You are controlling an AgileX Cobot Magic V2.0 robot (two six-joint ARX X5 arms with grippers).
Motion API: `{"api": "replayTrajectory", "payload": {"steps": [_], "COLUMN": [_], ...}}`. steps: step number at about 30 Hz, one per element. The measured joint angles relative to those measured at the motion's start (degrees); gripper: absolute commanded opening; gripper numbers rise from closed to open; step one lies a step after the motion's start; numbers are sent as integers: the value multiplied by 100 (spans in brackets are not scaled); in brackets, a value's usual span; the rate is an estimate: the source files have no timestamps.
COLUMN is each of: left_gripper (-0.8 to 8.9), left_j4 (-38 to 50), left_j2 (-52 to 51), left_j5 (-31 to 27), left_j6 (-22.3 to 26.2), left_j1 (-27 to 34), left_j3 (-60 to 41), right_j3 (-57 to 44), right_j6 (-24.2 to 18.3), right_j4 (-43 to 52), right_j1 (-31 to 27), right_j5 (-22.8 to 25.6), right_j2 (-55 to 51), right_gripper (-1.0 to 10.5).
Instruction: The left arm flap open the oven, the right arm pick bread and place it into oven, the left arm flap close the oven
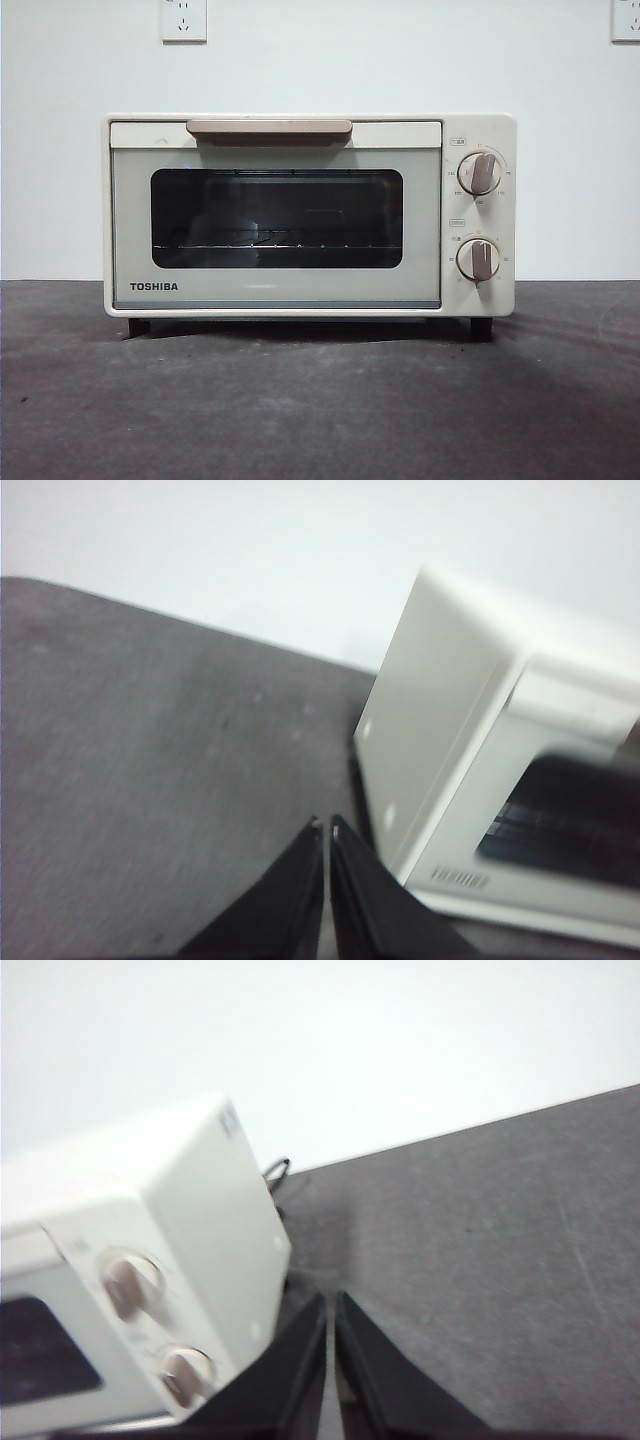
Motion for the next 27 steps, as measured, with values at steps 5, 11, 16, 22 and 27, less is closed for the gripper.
{"api": "replayTrajectory", "payload": {"steps": [5, 11, 16, 22, 27], "left_gripper": [18, 18, 18, 18, 19], "left_j4": [-413, -1174, -1729, -2133, -2317], "left_j2": [765, 1832, 2586, 3145, 3392], "left_j5": [9, 236, 667, 1038, 1069], "left_j6": [-304, -203, 11, 275, 713], "left_j1": [0, -2, -96, -699, -1368], "left_j3": [776, 2122, 3147, 3834, 3980], "right_j3": [885, 2076, 2887, 3652, 3753], "right_j6": [125, 46, -315, -883, -1270], "right_j4": [-560, -1443, -2155, -2817, -2922], "right_j1": [0, 0, 0, 105, 688], "right_j5": [-411, -1088, -1609, -2168, -2188], "right_j2": [675, 1480, 2116, 2769, 2931], "right_gripper": [11, 11, 11, 12, 12]}}
